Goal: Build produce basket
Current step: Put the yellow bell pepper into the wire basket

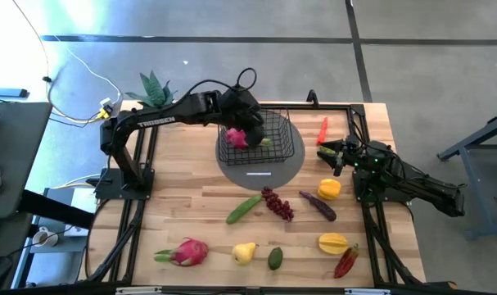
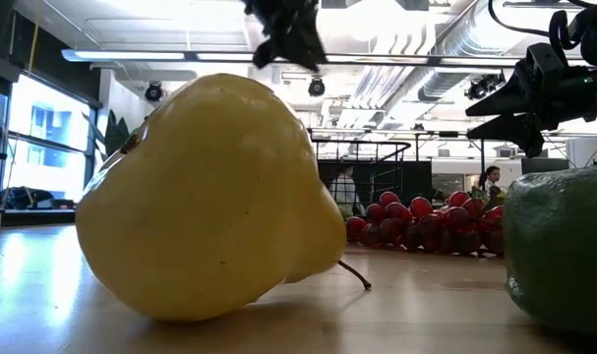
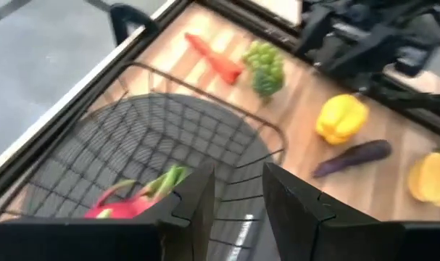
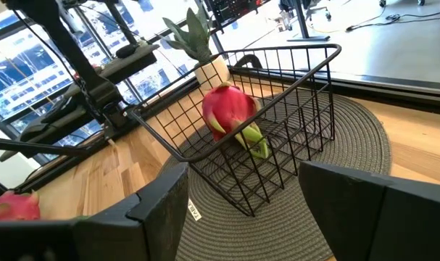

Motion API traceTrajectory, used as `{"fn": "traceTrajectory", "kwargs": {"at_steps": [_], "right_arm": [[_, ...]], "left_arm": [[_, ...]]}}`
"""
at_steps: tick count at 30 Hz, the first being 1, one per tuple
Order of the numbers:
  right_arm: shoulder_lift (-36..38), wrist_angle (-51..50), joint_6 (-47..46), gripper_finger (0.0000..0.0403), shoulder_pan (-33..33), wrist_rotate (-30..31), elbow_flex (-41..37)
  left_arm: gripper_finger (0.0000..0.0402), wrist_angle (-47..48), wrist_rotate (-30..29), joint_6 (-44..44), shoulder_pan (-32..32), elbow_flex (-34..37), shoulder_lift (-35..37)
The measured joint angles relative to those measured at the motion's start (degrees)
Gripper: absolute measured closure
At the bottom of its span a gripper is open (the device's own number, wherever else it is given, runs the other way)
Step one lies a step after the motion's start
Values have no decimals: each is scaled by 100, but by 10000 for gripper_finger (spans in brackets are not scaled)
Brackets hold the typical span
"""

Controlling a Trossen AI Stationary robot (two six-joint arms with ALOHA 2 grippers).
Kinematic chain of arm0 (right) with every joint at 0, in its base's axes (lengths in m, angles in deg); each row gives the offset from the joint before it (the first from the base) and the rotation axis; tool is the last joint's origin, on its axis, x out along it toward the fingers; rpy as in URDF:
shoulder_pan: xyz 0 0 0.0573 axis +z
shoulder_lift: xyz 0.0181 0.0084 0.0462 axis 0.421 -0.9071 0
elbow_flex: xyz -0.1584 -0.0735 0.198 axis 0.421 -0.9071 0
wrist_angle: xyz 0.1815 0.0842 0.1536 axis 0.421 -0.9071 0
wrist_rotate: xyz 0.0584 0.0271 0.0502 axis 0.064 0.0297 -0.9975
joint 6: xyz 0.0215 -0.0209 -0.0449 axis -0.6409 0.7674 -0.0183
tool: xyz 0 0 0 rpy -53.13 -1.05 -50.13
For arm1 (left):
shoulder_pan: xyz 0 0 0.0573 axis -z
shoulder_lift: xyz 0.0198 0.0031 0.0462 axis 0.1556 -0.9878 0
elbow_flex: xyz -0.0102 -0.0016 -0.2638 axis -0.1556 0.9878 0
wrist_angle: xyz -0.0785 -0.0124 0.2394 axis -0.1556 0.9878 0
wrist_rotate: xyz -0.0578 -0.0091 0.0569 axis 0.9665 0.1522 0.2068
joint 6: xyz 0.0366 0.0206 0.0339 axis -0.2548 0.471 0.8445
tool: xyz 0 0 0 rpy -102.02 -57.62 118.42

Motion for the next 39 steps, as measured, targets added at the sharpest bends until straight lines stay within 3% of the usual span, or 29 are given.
{"fn": "traceTrajectory", "kwargs": {"at_steps": [14,25,39], "right_arm": [[1,0,0,160,0,2,-1],[2,0,0,160,2,2,-2],[-17,-2,58,159,2,-32,0]], "left_arm": [[296,776,-37,-847,757,-303,265],[296,1798,-624,-858,1337,-297,398],[296,2960,-813,-846,1653,-297,1130]]}}
